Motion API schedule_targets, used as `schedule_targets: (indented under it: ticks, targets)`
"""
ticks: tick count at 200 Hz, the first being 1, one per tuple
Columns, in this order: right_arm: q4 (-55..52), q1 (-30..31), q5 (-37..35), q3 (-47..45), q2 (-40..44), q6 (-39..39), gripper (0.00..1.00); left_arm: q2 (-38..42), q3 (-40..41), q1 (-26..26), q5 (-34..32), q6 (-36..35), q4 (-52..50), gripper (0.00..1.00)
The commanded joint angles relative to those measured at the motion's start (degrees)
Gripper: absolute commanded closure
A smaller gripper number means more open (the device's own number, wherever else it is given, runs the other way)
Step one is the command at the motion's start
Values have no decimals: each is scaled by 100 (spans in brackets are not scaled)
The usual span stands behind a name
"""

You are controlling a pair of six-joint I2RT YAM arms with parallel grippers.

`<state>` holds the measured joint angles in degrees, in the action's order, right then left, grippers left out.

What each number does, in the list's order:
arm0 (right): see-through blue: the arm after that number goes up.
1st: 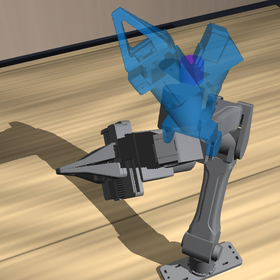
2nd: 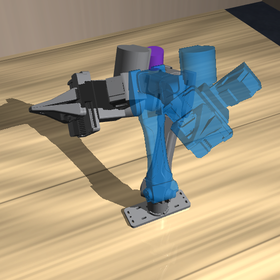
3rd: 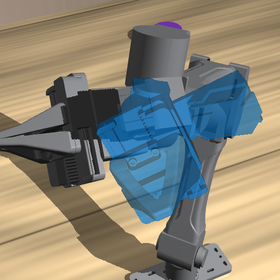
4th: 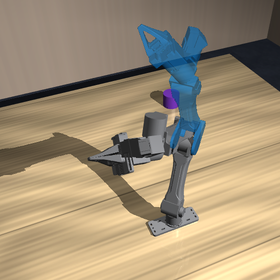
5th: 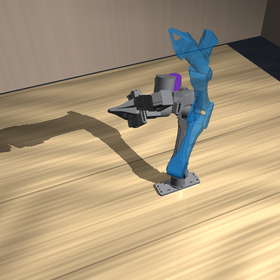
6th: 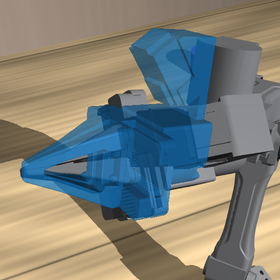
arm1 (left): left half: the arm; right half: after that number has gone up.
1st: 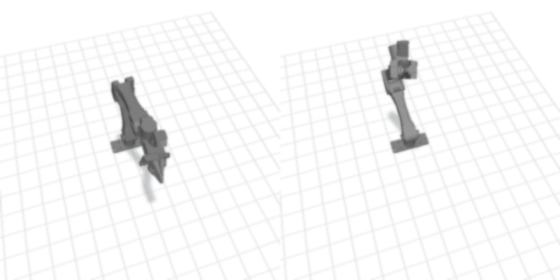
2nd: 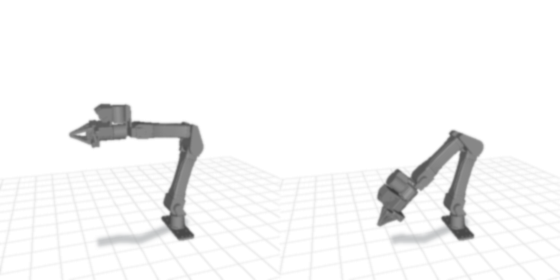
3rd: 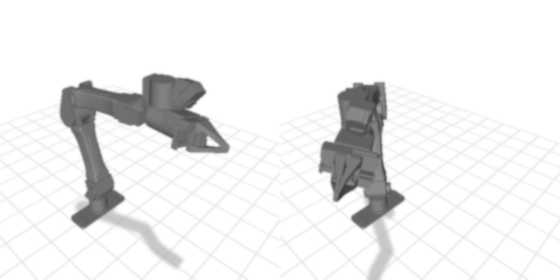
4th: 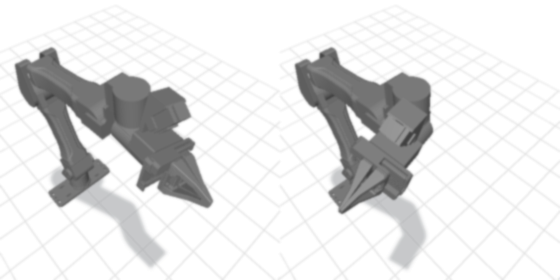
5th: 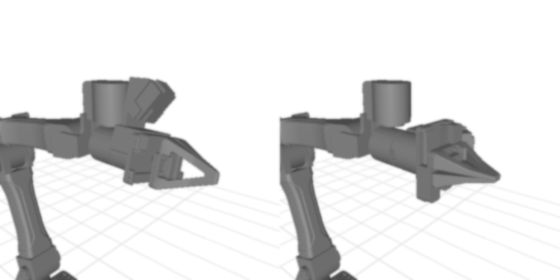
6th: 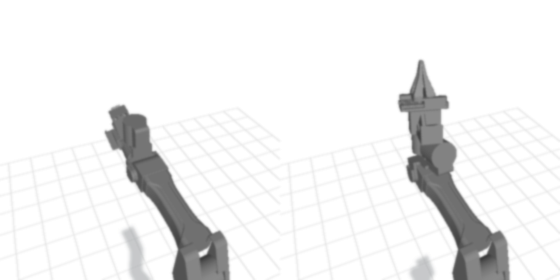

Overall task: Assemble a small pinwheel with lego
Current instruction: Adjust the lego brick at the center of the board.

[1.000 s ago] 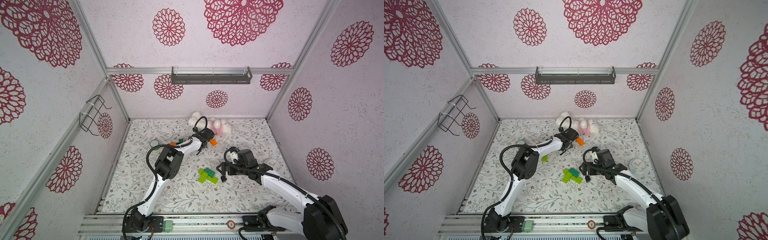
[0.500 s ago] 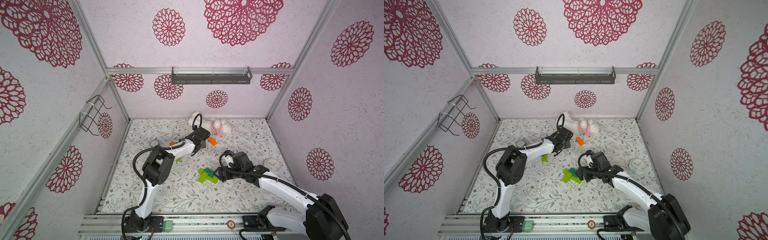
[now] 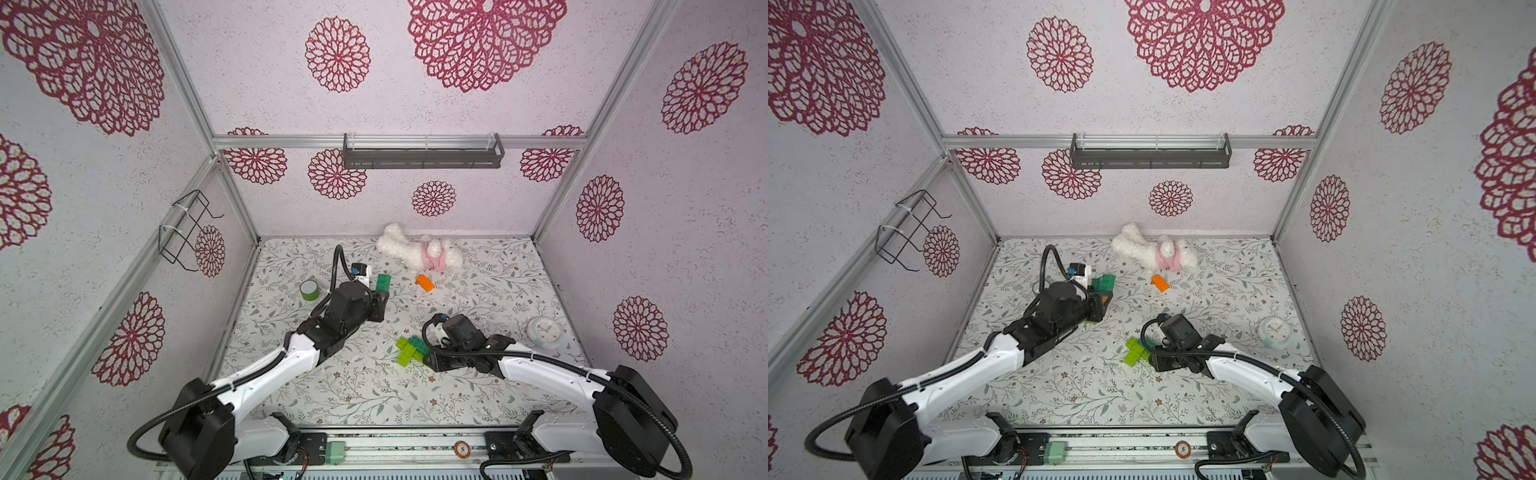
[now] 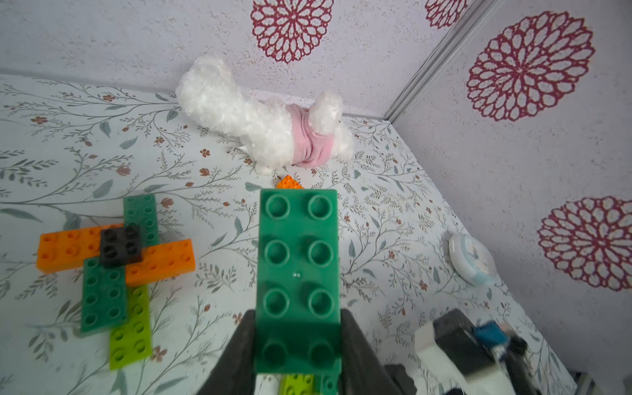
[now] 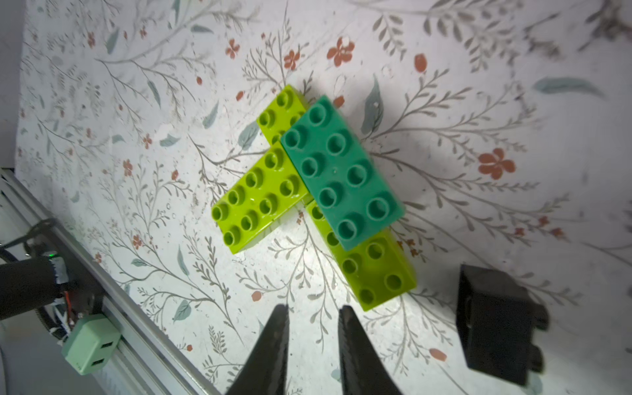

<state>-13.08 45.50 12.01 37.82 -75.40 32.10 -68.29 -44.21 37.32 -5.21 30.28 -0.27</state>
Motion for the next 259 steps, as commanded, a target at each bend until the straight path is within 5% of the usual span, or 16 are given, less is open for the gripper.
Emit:
schedule_targets:
  ticks: [1, 45, 104, 178, 259]
  targets:
    - [213, 260, -228, 95, -177, 285, 75, 700, 341, -33, -65, -176, -111, 69]
    - [166, 386, -692, 39, -551, 416, 79, 1441, 1063, 21, 240, 77, -81, 69]
    - [-224, 249, -1107, 317, -949, 210, 81, 1497, 1327, 246, 324, 19, 31, 69]
    - [-118, -770, -817, 759, -1479, -735, 82, 572, 1626, 1031, 166, -448, 604, 67]
    - [171, -998, -290, 1190, -1831, -1071, 81, -310, 1541, 1708, 298, -692, 20, 67]
